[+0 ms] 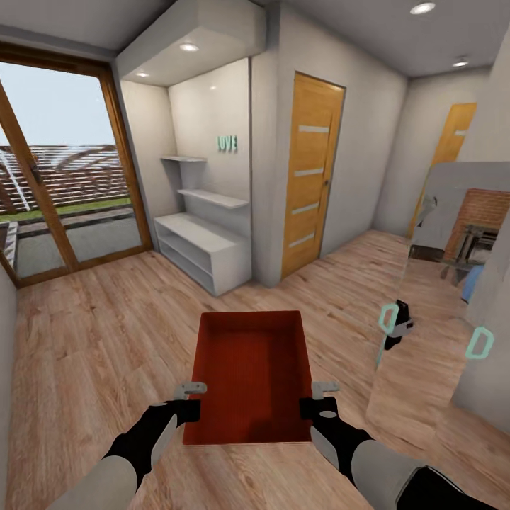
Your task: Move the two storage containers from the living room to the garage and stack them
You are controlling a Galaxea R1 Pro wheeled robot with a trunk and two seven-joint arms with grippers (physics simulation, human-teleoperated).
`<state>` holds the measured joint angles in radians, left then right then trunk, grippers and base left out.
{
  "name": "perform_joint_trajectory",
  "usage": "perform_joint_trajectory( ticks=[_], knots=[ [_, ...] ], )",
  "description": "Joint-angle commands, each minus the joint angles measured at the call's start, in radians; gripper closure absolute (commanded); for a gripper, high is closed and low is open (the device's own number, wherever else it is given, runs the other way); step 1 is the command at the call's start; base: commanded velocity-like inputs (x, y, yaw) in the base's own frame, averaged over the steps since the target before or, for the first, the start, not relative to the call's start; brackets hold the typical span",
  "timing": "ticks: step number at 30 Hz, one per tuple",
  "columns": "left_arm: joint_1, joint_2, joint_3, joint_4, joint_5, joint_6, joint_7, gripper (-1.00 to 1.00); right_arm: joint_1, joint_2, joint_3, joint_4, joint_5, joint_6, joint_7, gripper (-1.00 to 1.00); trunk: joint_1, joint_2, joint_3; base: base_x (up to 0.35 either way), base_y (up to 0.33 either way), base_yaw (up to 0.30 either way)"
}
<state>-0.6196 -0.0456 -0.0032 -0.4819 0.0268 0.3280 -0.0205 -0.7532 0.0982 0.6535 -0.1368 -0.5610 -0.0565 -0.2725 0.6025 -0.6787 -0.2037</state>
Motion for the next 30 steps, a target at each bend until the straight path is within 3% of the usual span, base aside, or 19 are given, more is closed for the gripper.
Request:
perform_joint_trajectory(
  ticks=[1, 30],
  knots=[
    [0.000, 0.001, 0.008, 0.000, 0.007, 0.006, 0.003, 1.00, -0.002, -0.005, -0.049, -0.001, 0.010, -0.019, -0.034, 1.00, 0.001, -0.001, -0.001, 0.322, 0.000, 0.000],
    [0.000, 0.001, 0.008, 0.000, 0.007, 0.006, 0.002, 1.00, -0.002, -0.005, -0.048, -0.001, 0.010, -0.023, -0.034, 1.00, 0.001, -0.001, -0.001, 0.321, 0.000, 0.000]
  ],
)
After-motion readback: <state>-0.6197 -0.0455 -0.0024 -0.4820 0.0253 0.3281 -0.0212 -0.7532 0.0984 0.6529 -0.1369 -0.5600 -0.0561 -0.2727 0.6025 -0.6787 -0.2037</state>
